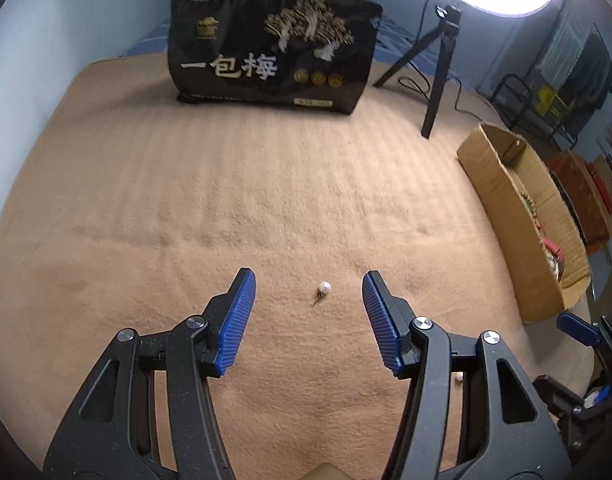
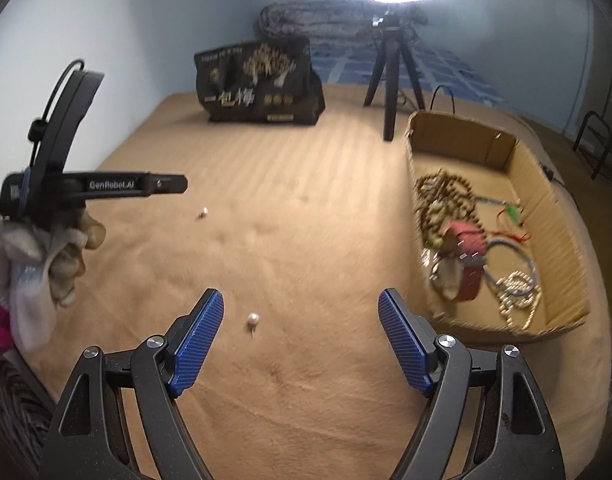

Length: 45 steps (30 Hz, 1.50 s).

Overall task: Organize jewelry
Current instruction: 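Move left tool to the white pearl earring on the blanket, then close left tool on the pearl earring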

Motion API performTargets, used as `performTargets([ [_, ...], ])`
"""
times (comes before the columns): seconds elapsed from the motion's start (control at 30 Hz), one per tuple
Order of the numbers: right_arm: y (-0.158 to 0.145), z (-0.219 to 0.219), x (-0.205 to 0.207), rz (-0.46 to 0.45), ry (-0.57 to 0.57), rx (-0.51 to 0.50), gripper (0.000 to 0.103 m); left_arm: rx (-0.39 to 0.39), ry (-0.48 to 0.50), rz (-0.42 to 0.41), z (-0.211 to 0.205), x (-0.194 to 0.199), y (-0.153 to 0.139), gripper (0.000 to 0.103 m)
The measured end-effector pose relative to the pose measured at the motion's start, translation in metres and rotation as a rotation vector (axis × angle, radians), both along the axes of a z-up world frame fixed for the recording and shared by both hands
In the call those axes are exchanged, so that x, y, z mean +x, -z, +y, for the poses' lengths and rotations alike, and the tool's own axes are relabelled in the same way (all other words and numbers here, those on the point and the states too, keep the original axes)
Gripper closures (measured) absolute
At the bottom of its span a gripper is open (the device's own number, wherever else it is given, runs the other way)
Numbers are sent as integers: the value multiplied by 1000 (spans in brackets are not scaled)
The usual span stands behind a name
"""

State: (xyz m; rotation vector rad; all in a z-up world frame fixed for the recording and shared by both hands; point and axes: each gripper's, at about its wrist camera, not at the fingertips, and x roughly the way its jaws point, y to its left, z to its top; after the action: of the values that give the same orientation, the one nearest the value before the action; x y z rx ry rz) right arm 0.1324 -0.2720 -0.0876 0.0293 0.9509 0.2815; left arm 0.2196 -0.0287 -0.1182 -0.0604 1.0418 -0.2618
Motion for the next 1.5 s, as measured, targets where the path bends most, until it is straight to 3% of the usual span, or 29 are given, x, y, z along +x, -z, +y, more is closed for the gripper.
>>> performTargets([
  [0.2,21,12,-1,39,-55,22,28,36,61,20,-10,-1,16,64],
  [0.37,35,23,1,78,-109,22,46,93,111,52,-20,-2,36,73],
  [0.57,45,30,7,102,-145,30,63,99,115,50,-23,-1,41,74],
  [0.77,49,35,6,107,-169,12,67,102,112,46,-26,2,43,74],
  [1.03,50,40,8,100,-186,-7,74,76,95,46,-28,9,45,84],
  [1.2,52,44,9,101,-209,-14,88,83,95,44,-30,11,46,95],
  [1.33,53,43,11,107,-210,-10,96,88,90,42,-33,13,47,96],
  [1.5,53,44,12,108,-210,-9,96,91,89,42,-34,15,46,96],
])
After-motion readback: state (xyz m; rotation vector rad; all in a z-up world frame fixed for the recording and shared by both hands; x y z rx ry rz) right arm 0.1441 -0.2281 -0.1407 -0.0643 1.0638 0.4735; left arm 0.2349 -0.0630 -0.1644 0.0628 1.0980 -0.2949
